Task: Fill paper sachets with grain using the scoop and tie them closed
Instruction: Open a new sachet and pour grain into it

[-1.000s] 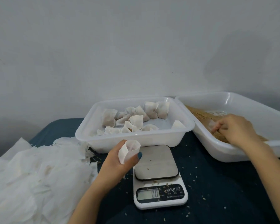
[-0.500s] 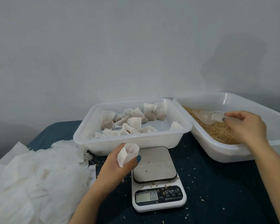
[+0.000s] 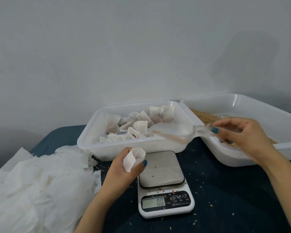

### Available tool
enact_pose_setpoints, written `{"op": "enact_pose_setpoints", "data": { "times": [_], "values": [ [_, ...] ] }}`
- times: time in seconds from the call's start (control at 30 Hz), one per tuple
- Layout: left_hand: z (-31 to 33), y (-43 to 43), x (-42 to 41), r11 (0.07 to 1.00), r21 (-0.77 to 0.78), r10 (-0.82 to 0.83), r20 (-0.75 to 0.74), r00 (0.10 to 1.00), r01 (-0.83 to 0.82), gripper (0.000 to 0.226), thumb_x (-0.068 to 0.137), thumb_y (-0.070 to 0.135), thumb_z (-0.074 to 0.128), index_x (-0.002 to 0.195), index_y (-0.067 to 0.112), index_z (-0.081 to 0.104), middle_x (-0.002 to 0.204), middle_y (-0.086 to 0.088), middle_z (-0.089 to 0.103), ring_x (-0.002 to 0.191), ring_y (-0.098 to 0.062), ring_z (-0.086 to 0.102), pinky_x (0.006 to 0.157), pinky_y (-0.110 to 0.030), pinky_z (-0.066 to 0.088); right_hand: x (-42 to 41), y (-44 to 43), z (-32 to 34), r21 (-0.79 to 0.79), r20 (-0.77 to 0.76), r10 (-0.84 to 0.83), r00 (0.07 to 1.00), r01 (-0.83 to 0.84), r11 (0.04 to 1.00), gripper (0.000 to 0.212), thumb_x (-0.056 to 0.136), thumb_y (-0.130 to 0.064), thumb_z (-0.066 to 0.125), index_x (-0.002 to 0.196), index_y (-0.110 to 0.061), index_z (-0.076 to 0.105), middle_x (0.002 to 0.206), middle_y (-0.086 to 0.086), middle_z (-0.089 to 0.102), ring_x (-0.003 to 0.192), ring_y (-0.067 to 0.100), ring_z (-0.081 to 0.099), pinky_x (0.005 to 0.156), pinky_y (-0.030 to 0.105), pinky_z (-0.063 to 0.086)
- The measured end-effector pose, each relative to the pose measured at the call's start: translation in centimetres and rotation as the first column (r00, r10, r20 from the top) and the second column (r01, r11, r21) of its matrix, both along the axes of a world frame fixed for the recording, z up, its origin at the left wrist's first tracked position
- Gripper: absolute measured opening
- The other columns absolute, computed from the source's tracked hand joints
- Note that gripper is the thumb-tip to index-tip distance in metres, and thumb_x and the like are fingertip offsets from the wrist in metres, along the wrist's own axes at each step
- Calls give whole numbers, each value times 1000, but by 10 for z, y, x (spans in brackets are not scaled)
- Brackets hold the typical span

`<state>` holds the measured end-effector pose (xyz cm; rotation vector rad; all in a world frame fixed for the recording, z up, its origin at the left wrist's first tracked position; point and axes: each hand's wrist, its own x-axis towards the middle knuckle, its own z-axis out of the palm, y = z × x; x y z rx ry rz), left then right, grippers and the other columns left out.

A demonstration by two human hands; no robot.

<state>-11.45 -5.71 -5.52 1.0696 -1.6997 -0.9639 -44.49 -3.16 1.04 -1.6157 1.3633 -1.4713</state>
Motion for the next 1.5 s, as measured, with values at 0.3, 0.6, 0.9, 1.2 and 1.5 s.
{"op": "enact_pose_setpoints", "data": {
  "times": [0.3, 0.6, 0.9, 1.2, 1.5],
  "values": [
    [-3, -3, 5, 999, 7, 40, 29, 999, -40, 22, 83, 29, 77, 100, 30, 63, 89, 4, 71, 80, -17, 66, 65, -17, 51, 19, -3, 14, 31, -160, 241, 957, -239, 970, 20, 61, -31, 82, 80, -27, 80, 93, 0, 78, 66, 11, 70, 57, 13, 51],
    [-1, 1, 0, 997, -52, -41, 143, 989, 49, 23, 84, 21, 77, 90, 36, 61, 85, 13, 68, 73, 2, 60, 63, -9, 45, 48, -2, 78, 76, -374, 400, 837, -402, 912, 30, 60, -45, 83, 84, -27, 80, 88, -4, 77, 74, 19, 74, 66, 19, 57],
    [-3, -2, 3, 997, 3, -81, 61, 995, 81, 18, 87, 25, 76, 95, 32, 62, 86, 8, 69, 72, -5, 61, 62, -18, 49, 68, -9, 109, 122, -499, 406, 765, -402, 907, 25, 64, -46, 83, 83, -30, 79, 84, -3, 77, 73, 25, 72, 74, 35, 59],
    [-3, -4, 5, 999, 14, -52, -11, 999, 52, 26, 79, 48, 72, 96, 30, 63, 83, 1, 68, 72, -8, 60, 67, -24, 52, 52, -4, 83, 37, -399, 314, 862, -326, 944, 24, 63, -42, 83, 82, -28, 78, 87, -1, 77, 71, 19, 72, 61, 21, 58],
    [-2, -5, 6, 1000, 13, -24, -54, 998, 25, 35, 80, 62, 65, 97, 32, 67, 87, 4, 70, 76, -13, 65, 69, -29, 54, 34, 7, 0, -2, -34, 174, 984, -174, 985, 38, 56, -55, 85, 81, -28, 77, 96, 0, 77, 61, 15, 66, 54, 19, 53]
  ]
}}
